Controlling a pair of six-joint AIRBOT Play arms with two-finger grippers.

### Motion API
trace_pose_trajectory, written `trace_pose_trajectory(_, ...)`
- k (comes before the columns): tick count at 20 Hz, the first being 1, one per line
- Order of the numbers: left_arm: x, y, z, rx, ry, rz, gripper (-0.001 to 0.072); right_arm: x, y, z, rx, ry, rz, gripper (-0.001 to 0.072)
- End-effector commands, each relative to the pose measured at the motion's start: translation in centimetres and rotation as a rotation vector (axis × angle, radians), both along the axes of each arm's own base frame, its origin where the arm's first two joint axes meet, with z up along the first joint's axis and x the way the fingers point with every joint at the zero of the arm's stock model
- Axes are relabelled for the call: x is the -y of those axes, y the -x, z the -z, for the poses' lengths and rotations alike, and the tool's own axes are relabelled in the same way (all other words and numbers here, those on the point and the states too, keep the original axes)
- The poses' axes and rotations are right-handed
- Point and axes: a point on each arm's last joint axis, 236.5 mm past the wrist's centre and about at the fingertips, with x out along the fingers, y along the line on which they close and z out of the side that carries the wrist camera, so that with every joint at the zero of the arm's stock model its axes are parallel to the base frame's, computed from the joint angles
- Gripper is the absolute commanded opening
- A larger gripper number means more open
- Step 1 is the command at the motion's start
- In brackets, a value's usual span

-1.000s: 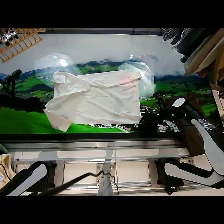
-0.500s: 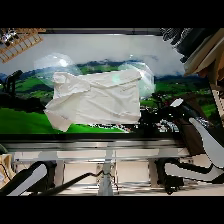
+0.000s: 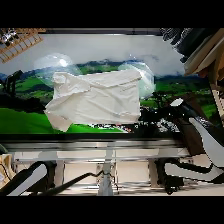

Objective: Fold the clothes and pants, and hang the long-sleeved shirts on hangers.

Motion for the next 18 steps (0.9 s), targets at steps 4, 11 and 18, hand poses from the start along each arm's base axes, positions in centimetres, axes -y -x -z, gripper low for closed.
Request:
trace_pose_trajectory(4, 4.5, -5.5, -15.8, 0.483, 0.563, -0.056, 0.0008, -1.4, -3.8, -16.3, 0.418, -0.038, -0.203, 0.0012)
trace_pose_trajectory(11, -12.6, 8.8, -50.6, 1.711, 1.547, -0.228, 0.0006, 1.5, 0.3, -56.6, 1.483, 0.243, 0.039, 0.0011)
trace_pose_trajectory(18, -10.7, 18.7, -55.3, 1.982, 1.671, -0.108, 0.0006, 1.0, 10.5, -70.9, 1.927, 0.246, 0.137, 0.0009)
